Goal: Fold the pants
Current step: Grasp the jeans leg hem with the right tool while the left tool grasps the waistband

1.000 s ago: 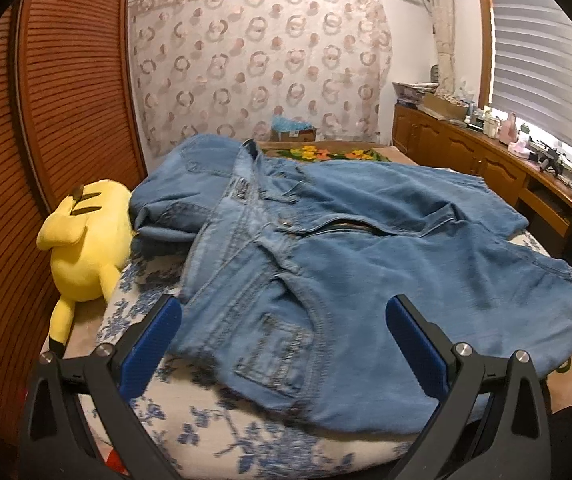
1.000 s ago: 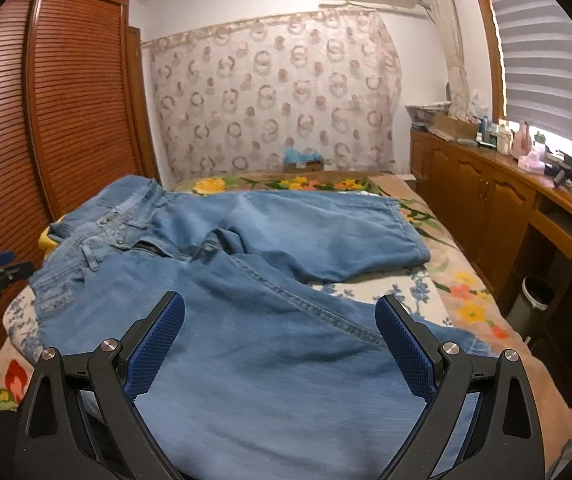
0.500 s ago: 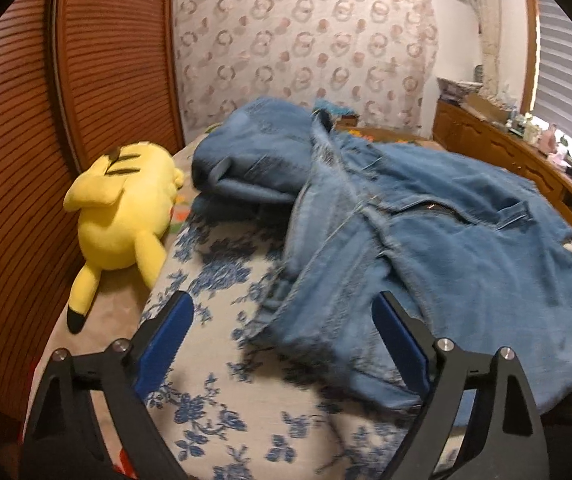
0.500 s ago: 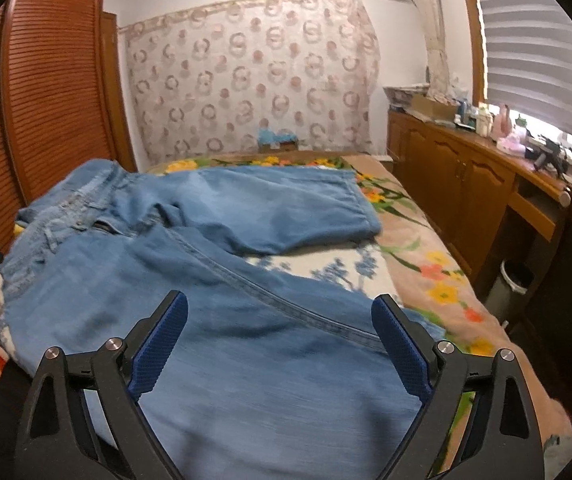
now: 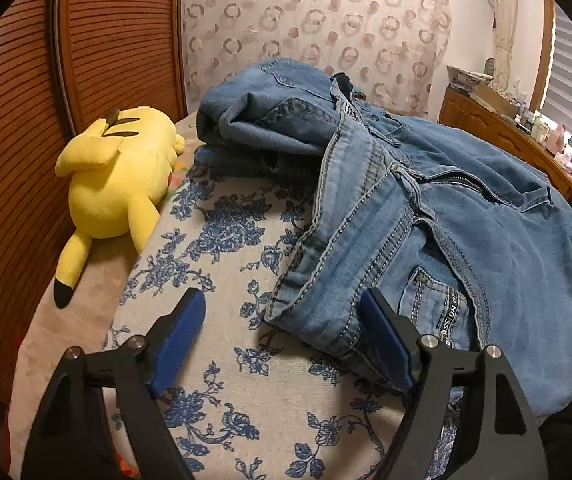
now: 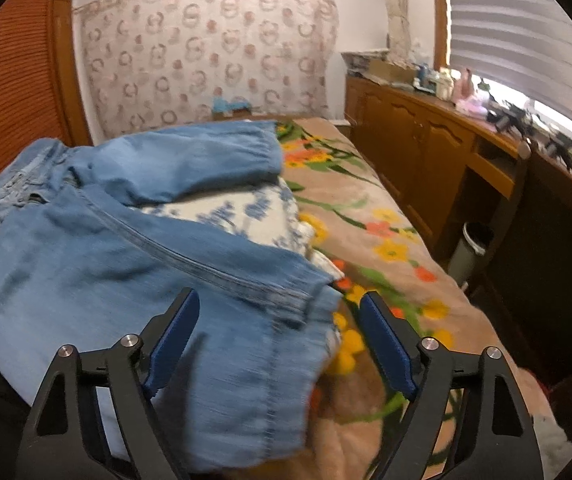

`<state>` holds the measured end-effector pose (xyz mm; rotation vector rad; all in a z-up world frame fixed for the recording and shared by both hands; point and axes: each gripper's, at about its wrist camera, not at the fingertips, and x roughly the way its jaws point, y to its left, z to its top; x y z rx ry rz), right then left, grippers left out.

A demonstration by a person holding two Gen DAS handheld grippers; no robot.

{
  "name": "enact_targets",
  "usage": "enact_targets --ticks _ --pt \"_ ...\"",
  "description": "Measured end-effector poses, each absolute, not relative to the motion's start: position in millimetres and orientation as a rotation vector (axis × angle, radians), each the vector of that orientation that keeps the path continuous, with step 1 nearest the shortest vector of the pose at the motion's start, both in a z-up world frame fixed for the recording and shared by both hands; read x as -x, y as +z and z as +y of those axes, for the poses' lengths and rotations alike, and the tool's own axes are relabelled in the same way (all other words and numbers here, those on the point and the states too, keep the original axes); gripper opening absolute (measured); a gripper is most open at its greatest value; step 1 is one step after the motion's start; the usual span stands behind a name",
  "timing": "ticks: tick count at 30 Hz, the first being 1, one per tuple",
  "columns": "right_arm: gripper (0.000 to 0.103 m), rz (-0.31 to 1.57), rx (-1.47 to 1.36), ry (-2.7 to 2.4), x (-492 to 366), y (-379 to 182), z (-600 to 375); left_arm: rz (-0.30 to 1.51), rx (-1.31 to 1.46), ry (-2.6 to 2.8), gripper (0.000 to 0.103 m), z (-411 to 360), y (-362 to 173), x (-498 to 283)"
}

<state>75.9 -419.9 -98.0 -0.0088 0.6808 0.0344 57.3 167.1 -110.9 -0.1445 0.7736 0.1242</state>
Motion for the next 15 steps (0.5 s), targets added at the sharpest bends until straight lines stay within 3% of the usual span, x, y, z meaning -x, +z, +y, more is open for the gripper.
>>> enact_targets --ticks 8,11,13,15 --pt "0.066 0.724 -0.026 0.065 -76 -112 -433 0.765 0.202 0.042 0.051 168 -112 -56" --pt "0.054 0.738 -0.046 0.092 -78 -115 -434 0.759 0.208 0.025 0.043 166 -110 -54" --pt "0.035 0.734 -0.055 0.107 -78 -114 -434 0.756 0.215 0.01 0.036 165 -109 -54" --pt "0.026 0.73 -0.045 0.109 -77 -113 -432 0.749 0.217 -0.001 0.028 165 -107 -52"
